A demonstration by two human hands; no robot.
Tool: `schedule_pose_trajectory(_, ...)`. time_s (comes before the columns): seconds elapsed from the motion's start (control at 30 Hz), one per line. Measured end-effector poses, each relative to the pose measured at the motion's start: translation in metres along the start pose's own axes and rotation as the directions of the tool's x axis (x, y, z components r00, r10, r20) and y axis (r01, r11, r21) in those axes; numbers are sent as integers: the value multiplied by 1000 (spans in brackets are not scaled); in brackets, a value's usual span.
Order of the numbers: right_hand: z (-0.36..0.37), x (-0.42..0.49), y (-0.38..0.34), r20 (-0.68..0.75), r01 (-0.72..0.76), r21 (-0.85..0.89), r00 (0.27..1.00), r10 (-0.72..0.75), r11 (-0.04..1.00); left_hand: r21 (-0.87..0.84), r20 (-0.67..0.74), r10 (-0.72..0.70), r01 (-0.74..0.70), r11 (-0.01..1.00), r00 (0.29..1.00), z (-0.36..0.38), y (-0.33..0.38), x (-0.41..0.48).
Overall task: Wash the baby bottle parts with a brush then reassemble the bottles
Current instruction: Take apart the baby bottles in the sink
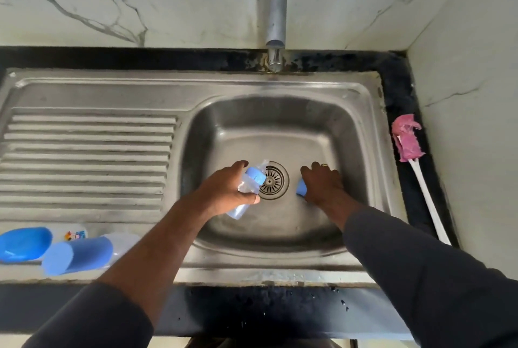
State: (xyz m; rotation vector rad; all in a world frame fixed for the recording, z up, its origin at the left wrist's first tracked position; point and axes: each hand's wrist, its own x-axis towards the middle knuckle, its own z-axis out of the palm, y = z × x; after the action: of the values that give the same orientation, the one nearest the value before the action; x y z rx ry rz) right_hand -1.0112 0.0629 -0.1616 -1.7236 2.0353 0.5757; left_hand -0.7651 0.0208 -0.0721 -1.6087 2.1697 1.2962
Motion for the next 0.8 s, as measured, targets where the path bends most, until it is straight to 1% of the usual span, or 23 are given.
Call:
schedule_pose_trajectory(0.07,-8,-5,1,-51,-42,6,998,42,999,7,2,21,-21,1000,1000,-1,5,0)
schedule_pose_trajectory(0.1,-12,-6,3,-107,-55,32,993,58,998,-4,11,41,-41,999,999,0,7,0)
schedule_pose_trajectory(0.13,-17,-7,2,-181,-60,108,980,79,992,-18,19,67,-66,998,998,-1,9,1)
schedule_pose_trajectory(0.17,-25,-10,0,-241,-41,275,964,110,960,-26,24,95,-95,995,995,-3,11,1)
schedule_pose_trajectory(0.2,-36,-17,-4,-248,11,523,959,139,852,-20,26,125,-124,992,992,-5,13,1)
schedule_pose_trajectory(0.23,-49,-25,-10,-168,42,758,977,132,651,-2,21,156,-156,988,987,-6,15,2)
schedule_pose_trajectory(0.27,-61,-34,-15,-71,38,903,996,61,429,17,13,193,-193,981,981,-7,16,3)
schedule_pose_trajectory(0.3,-71,-45,-19,-5,19,955,999,-47,297,33,11,235,-235,971,972,-8,18,3)
schedule_pose_trajectory(0.33,-77,-56,-21,27,14,964,988,-150,264,44,15,284,-284,958,959,-9,20,4)
schedule_pose_trajectory(0.37,-81,-65,-23,38,25,963,973,-227,268,54,20,331,-332,942,943,-9,20,4)
schedule_pose_trajectory(0.4,-81,-71,-23,41,36,962,961,-274,272,68,22,375,-375,924,927,-8,22,5)
schedule_pose_trajectory(0.43,-81,-76,-23,40,35,967,957,-287,252,104,19,410,-410,906,912,-7,23,3)
schedule_pose_trajectory(0.47,-80,-80,-23,37,21,978,962,-271,209,174,9,438,-433,884,899,-4,24,1)
schedule_pose_trajectory(0.5,-78,-83,-22,33,7,987,968,-248,158,281,-12,459,-438,854,888,-1,25,-2)
schedule_pose_trajectory(0.57,-76,-90,-23,16,-3,998,980,-196,66,510,-72,503,-401,761,862,8,24,-8)
schedule_pose_trajectory(0.6,-75,-91,-23,10,-2,999,985,-174,43,574,-104,522,-378,727,847,14,22,-10)
schedule_pose_trajectory(0.63,-73,-92,-23,2,5,999,986,-164,43,587,-140,537,-367,722,832,19,21,-11)
schedule_pose_trajectory(0.7,-69,-94,-24,-7,23,996,984,-179,89,547,-206,569,-388,741,796,24,17,-10)
schedule_pose_trajectory(0.73,-67,-96,-24,-9,31,993,982,-188,112,532,-203,585,-413,739,785,23,17,-10)
schedule_pose_trajectory(0.8,-67,-99,-24,-20,48,989,980,-196,141,489,-140,581,-455,745,801,18,18,-9)
